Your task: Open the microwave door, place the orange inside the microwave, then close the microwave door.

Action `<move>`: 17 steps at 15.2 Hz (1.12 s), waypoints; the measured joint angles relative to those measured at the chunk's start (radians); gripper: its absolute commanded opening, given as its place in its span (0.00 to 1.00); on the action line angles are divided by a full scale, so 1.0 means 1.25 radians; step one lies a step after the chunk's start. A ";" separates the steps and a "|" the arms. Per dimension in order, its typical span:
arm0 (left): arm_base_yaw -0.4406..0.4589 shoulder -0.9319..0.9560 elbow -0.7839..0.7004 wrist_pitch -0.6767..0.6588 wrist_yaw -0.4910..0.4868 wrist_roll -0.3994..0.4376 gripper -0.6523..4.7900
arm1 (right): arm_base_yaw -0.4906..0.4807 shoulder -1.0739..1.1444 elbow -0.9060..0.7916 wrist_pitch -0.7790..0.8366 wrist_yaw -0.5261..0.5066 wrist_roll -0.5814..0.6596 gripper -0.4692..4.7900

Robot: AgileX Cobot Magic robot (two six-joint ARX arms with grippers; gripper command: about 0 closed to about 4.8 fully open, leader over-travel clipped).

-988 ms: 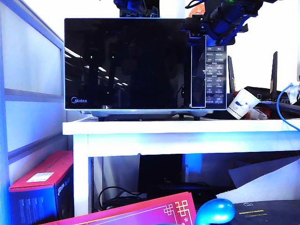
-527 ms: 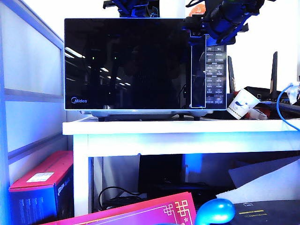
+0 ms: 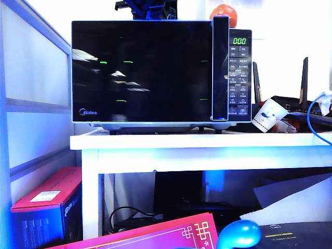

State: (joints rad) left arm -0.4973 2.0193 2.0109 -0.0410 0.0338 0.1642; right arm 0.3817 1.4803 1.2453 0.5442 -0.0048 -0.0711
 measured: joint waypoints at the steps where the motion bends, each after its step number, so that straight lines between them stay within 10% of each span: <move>1: 0.000 0.003 0.000 0.000 0.006 0.000 0.11 | 0.004 -0.024 0.015 0.066 -0.007 -0.003 0.61; 9: 0.000 0.003 -0.001 -0.003 0.017 0.000 0.11 | -0.067 -0.004 0.013 0.010 0.101 -0.085 0.60; 11: -0.001 0.003 -0.001 -0.002 0.018 0.000 0.11 | -0.094 -0.002 0.013 -0.022 0.114 -0.085 0.21; 17: -0.001 0.003 -0.001 -0.003 0.018 0.000 0.11 | -0.173 0.033 0.013 -0.082 -0.005 -0.088 0.16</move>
State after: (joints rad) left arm -0.4988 2.0232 2.0102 -0.0444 0.0563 0.1638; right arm 0.1654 1.5215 1.2613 0.4416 -0.0116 -0.1810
